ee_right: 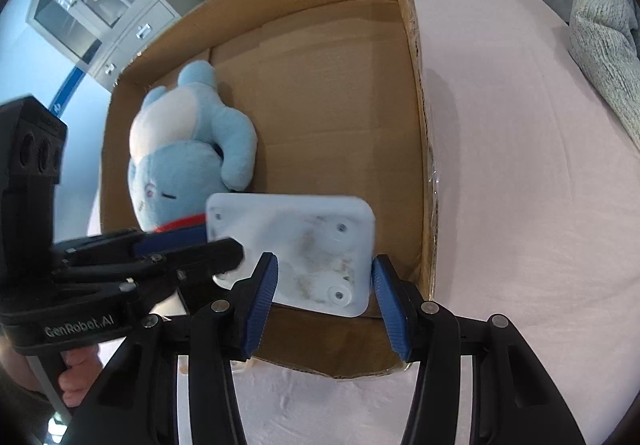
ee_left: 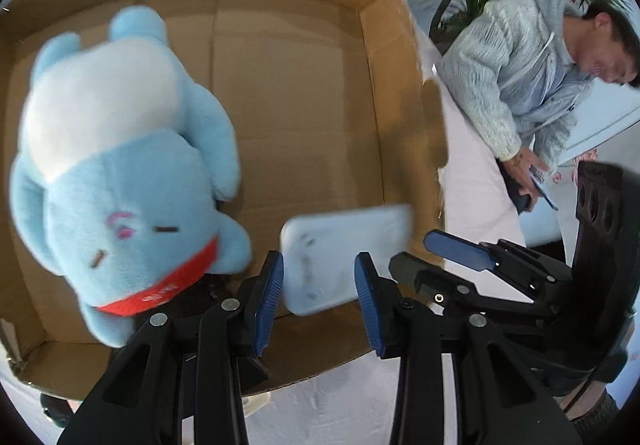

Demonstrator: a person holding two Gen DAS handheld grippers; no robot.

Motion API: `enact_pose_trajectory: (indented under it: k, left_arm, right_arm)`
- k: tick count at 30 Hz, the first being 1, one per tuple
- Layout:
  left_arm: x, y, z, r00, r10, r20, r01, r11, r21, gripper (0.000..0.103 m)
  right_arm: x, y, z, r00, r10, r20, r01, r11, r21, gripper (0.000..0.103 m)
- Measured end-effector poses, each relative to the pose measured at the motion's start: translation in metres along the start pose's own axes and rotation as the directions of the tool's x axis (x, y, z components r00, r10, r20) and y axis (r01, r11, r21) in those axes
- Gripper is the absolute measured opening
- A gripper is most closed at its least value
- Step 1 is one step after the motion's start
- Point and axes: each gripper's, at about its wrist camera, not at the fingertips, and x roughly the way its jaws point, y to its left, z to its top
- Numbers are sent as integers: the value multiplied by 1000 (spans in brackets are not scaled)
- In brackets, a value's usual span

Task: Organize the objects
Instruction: 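Carry the white plate with the right gripper into the cardboard box and release, then grasp the clear phone case by its bumper with the right gripper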

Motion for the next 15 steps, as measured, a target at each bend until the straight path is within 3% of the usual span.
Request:
enact_pose_trajectory:
  k: [3,4,6,9,12,15]
  left_arm:
    - [-38,11,-14,995,12,95,-9,1000,-29,37]
    - [-55,18,-23,992,6,129,1,999,-54,43]
    - [-84,35,-46,982,14,188,6,994,-109,55]
    - [-115,64,-98,970,81,230,-37,981,-189,58]
    - [-113,102,-166,967,169,193,-95,934,-345,59]
    - [-80,140,-221,973,220,63,-160,849,-504,55]
  right_arm:
    - [-16,14,-7,999,-15,46,18,998,-66,48]
    - [-24,21,-12,998,-3,66,8,996,-87,48]
    - [-37,31,-21,994,58,88,-47,992,-116,48]
    - [-45,54,-53,979,198,53,-185,963,-195,49]
    - [-21,69,-92,959,276,-64,-283,935,-212,49]
    - [25,81,-122,975,175,-135,-204,949,-242,48]
